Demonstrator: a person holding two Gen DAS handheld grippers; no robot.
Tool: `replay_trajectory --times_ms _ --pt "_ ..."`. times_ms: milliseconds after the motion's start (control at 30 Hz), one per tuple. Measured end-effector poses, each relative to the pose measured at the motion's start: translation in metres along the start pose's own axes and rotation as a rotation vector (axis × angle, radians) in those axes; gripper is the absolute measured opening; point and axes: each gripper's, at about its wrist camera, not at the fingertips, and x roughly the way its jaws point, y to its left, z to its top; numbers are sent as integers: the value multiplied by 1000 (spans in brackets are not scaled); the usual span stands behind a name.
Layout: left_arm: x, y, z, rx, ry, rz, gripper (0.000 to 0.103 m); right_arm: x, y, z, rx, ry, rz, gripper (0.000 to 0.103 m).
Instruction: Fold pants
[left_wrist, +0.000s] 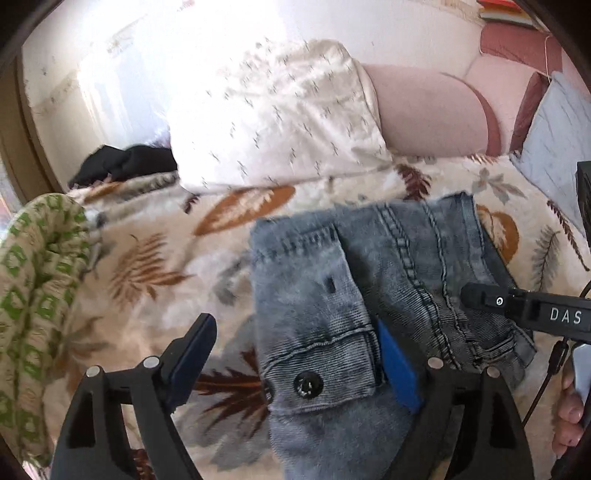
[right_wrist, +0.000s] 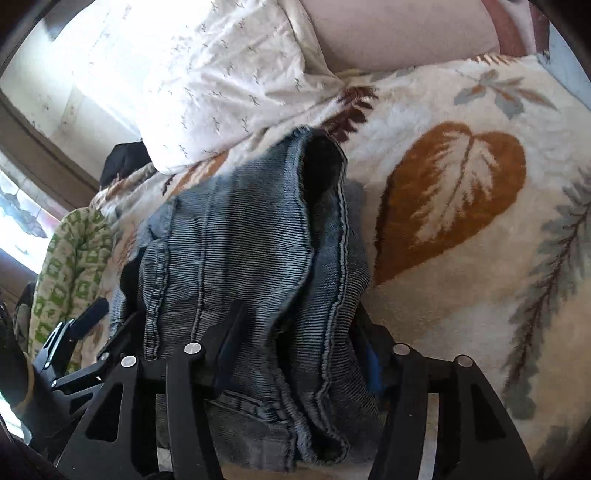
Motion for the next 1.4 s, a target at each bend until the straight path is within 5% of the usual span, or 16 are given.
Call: replay_trajectory --times_ms 500,1000,1400 --pt "-132 33 3 -30 -218 84 101 -116 50 -36 -204 -357 -63 71" --pt "-199 62 -34 -113 -254 99 103 -174 96 -128 -282 -578 -155 84" --pt "-209 86 -66 -196 -218 143 103 -183 123 -168 -355 -678 -151 86"
